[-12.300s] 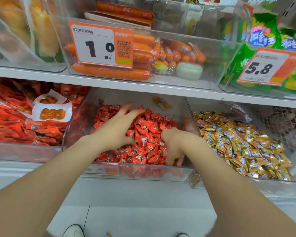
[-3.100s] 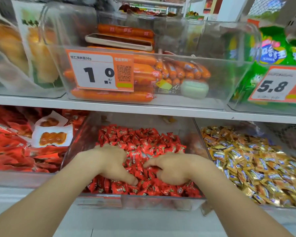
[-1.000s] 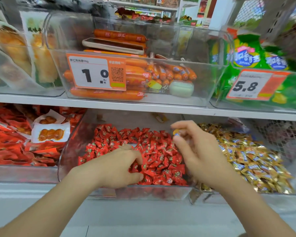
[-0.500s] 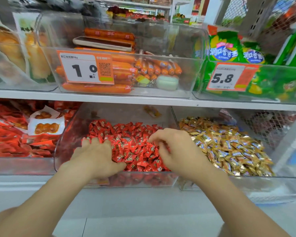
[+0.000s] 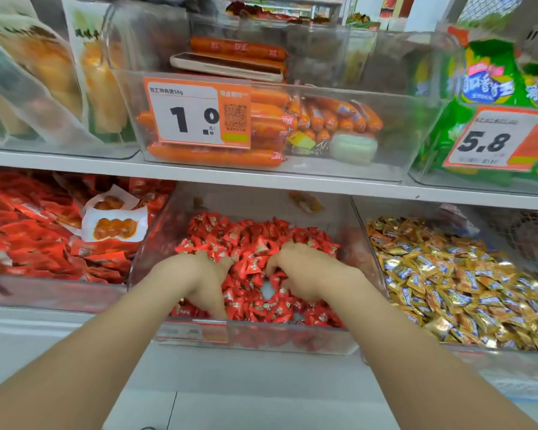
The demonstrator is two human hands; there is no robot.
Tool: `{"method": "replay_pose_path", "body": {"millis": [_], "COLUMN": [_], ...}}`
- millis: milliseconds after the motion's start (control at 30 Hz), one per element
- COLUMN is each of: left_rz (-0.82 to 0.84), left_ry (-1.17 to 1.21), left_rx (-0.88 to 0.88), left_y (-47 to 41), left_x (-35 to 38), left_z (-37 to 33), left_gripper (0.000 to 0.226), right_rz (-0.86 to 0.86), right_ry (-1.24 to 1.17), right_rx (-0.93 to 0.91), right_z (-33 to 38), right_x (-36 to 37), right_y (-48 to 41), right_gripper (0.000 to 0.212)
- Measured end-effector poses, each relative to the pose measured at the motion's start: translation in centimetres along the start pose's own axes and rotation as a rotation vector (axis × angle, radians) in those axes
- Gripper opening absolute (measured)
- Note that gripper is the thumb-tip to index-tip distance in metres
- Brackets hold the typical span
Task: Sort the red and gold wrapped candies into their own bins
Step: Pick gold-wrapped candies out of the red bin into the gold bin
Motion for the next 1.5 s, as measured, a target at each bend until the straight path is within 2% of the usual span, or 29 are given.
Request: {"method": "replay_pose_path", "body": {"millis": [100, 233, 333, 400, 433, 500, 567, 633, 700, 767, 800, 867, 933, 1000, 1100, 1233, 1300, 1367, 1433, 1500], "left_rz": [-0.057, -0.134, -0.123, -0.121, -0.13, -0.152, -0.182, -0.207, -0.226, -0.26, -0.3, -0.375, -0.426, -0.488, -0.533, -0.548, -0.598, -0.58, -0.544, -0.55], "left_ry": [-0.031, -0.002, 0.093, 0.171, 0.193, 0.176, 0.161, 0.193, 0.226, 0.246, 0.248, 0.264, 0.276, 0.276, 0.246, 0.21, 0.189, 0.158, 0.132, 0.119], "left_rx": [0.123, 0.405, 0.557, 0.589, 0.585, 0.551, 0.492, 0.436, 0.369, 0.263, 0.208, 0.137, 0.107, 0.087, 0.077, 0.093, 0.108, 0.113, 0.103, 0.089], "left_y": [-0.6, -0.1, 0.8, 1.4, 1.4, 1.3, 1.4, 2.3, 2.2, 1.3, 0.6, -0.7, -1.6, -2.4, -3.6, -4.4, -4.5, -4.8, -5.3, -5.4], "left_x": [-0.3, -0.3, -0.8, -1.2, -1.2, -0.6, -0.3, -0.5, -0.7, -1.2, -1.5, -2.2, -2.8, -3.6, -4.2, -4.9, -5.5, -5.5, -5.3, -5.6], "left_z": [-1.9, -6.0, -6.2, -4.8, -3.9, -2.1, -0.6, 0.1, 0.6, 1.5, 2.0, 2.7, 2.9, 3.1, 3.2, 2.5, 2.1, 1.7, 1.4, 1.4], "left_gripper": [0.137, 0.099, 0.086, 0.074, 0.069, 0.066, 0.066, 0.052, 0.04, 0.039, 0.04, 0.038, 0.037, 0.038, 0.032, 0.046, 0.043, 0.051, 0.059, 0.054], "right_rz": [-0.116, -0.2, -0.268, -0.112, 0.023, 0.23, 0.283, 0.213, 0.014, -0.23, -0.312, -0.371, -0.31, -0.189, -0.057, 0.061, 0.091, 0.088, 0.092, 0.092], "right_ry": [0.079, 0.052, -0.008, -0.085, -0.112, -0.08, -0.07, -0.086, -0.014, 0.105, 0.074, -0.134, -0.278, -0.186, 0.061, 0.177, 0.156, 0.099, 0.042, -0.015], "right_rx": [0.079, 0.182, 0.082, -0.043, -0.07, -0.072, -0.043, 0.023, 0.064, 0.038, 0.006, -0.077, -0.164, -0.166, 0.053, 0.275, 0.265, 0.234, 0.212, 0.198], "right_z": [-1.0, -1.8, -0.3, 1.4, 1.9, 1.6, 1.1, 0.9, 1.0, 2.4, 3.1, 4.1, 5.3, 6.1, 4.1, 1.8, 1.4, 0.9, 0.5, 0.2], "right_x": [-2.0, -4.3, -4.9, -2.7, -0.9, 1.8, 1.9, 0.5, -1.7, -4.1, -4.7, -4.9, -3.7, -1.9, -1.3, -2.0, -2.0, -2.0, -2.1, -2.1], "right_y": [1.1, 2.6, 2.4, 1.0, 0.2, -0.5, -0.3, 0.1, 0.5, 0.5, 0.1, -1.6, -3.6, -5.3, -6.0, -5.1, -5.0, -4.8, -4.2, -3.3], "right_gripper": [0.042, 0.035, 0.053, 0.069, 0.072, 0.065, 0.046, 0.035, 0.033, 0.025, 0.023, 0.033, 0.04, 0.048, 0.05, 0.04, 0.029, 0.023, 0.027, 0.038]}}
Point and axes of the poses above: each hand's wrist, its own y-axis away from the middle knuckle, its own x-axis out of the palm, z = x × y, the point moved 10 cm from there along -y, towards the middle knuckle, and after that the axes turned 6 degrees about z, right-handed, at the moved point
